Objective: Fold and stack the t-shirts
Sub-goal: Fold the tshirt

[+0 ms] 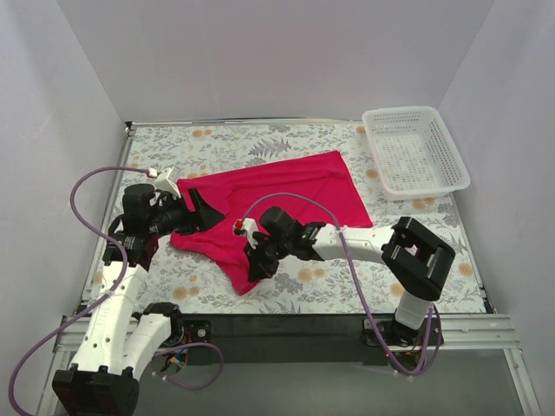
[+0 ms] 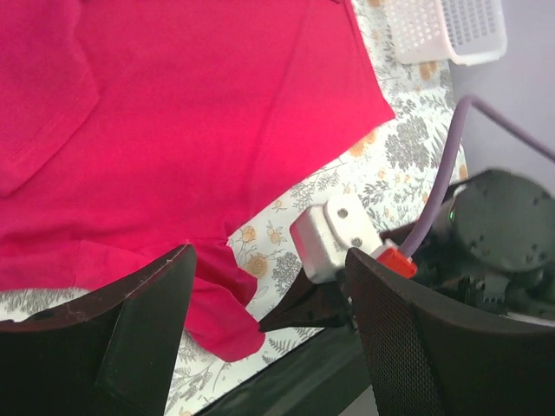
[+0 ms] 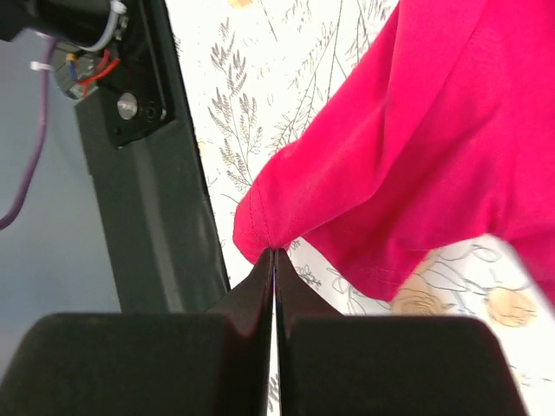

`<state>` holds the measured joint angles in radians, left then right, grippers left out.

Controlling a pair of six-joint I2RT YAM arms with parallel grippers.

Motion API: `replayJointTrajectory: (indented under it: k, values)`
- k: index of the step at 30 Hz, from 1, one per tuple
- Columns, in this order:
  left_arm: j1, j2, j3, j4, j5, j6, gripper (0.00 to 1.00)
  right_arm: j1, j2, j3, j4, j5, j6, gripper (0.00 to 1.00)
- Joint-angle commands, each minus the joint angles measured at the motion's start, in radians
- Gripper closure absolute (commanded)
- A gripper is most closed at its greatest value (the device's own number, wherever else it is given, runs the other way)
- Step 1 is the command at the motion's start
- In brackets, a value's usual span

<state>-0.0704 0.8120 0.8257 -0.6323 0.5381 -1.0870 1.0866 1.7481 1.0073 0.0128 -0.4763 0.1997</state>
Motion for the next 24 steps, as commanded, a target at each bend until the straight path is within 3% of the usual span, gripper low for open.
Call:
replayJointTrajectory:
  k: [1,6,14,17,21,24]
  values:
    - [-0.026,0.004,0.030,0.083,0.092,0.085,0.35,-0.043,-0.056,0.066,-0.057,-0.108,-0.083,0.99]
    - [-0.155,0.068,0.042,0.128,0.121,0.278,0.36,-0.141,-0.091,0.102,-0.122,-0.319,-0.285,0.99]
    - [-0.227,0.096,0.006,0.094,0.307,0.902,0.35,-0.274,-0.134,0.085,-0.151,-0.605,-0.451,0.99]
    - [-0.227,0.113,-0.010,0.079,0.356,1.033,0.35,-0.284,-0.134,0.088,-0.166,-0.634,-0.483,0.99]
    - [-0.250,0.187,0.015,0.037,0.457,1.082,0.37,-0.284,-0.116,0.128,-0.224,-0.628,-0.548,0.99]
    - [-0.301,0.231,0.016,0.029,0.424,1.116,0.39,-0.281,-0.096,0.172,-0.264,-0.621,-0.583,0.99]
